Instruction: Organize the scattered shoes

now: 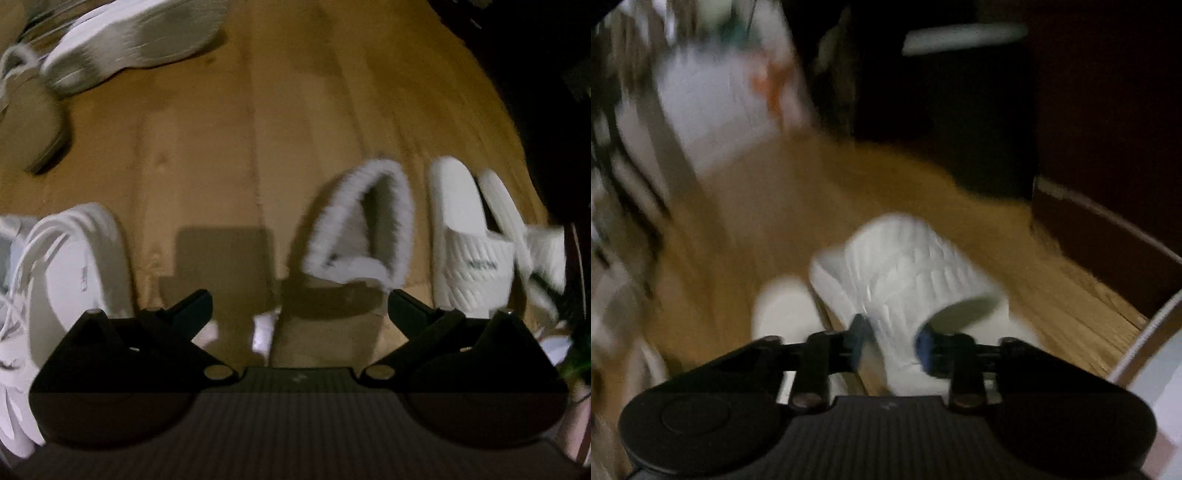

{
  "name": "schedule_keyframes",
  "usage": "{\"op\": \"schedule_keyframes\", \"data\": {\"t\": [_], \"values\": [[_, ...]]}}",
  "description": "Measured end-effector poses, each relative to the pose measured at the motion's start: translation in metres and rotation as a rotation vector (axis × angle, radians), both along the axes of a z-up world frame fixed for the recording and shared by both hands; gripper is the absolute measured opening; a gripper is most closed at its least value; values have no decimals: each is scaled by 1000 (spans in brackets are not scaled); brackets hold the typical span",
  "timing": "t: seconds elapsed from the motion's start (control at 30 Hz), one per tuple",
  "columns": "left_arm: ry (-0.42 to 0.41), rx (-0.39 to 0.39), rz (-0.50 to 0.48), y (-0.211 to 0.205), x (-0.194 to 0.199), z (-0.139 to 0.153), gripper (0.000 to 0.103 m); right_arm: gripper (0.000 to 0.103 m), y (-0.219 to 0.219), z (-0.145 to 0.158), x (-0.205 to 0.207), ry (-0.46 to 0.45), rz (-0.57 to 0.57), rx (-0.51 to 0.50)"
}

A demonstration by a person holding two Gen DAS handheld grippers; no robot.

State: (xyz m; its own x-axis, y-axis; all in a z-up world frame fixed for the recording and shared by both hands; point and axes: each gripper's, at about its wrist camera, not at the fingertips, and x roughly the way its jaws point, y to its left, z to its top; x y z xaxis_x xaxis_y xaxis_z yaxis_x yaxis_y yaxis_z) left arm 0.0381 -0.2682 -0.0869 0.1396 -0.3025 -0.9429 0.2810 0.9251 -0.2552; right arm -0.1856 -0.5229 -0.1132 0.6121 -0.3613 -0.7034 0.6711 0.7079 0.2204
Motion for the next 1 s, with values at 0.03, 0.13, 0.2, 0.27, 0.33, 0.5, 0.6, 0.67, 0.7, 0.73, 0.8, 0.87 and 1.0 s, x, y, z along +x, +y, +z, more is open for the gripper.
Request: {"op": "schedule_keyframes", "data": {"t": [0.03, 0.13, 0.2, 0.27, 0.33, 0.5, 0.6, 0.67, 0.7, 0.73, 0.8, 0.87, 1.0], "values": [[18, -11, 10, 5, 2, -3, 103, 49, 3, -4, 3, 31, 21, -4], [35, -15, 27, 11, 5, -10, 103, 54, 15, -3, 8, 74, 92, -8], [35, -12, 46, 17, 8, -13, 103, 78, 21, 7, 8, 42, 136, 51], [41, -18, 63, 20, 11, -15, 103, 101, 18, 13, 1, -58, 156, 142], [45, -26, 66, 23, 12, -16, 103, 103, 11, 12, -6, -119, 137, 207], [51, -39, 68, 30, 14, -16, 103, 102, -35, -9, -15, -179, -62, 592], [65, -49, 67, 31, 12, -18, 103, 103, -43, -7, -23, -161, -90, 681], [77, -52, 62, 30, 11, -21, 103, 102, -44, -7, -33, -215, -88, 708], [78, -50, 60, 29, 10, -21, 103, 99, -45, -8, -37, -243, -86, 712], [78, -48, 57, 27, 10, -21, 103, 94, -43, -7, -40, -276, -82, 683], [67, -40, 43, 20, 7, -20, 103, 79, -37, -2, -48, -321, -80, 603], [49, -33, 24, 10, 3, -16, 103, 55, -31, 7, -39, -347, -52, 425], [32, -49, -50, -19, -8, -11, 103, 53, -10, 19, -1, -218, 87, 161]]}}
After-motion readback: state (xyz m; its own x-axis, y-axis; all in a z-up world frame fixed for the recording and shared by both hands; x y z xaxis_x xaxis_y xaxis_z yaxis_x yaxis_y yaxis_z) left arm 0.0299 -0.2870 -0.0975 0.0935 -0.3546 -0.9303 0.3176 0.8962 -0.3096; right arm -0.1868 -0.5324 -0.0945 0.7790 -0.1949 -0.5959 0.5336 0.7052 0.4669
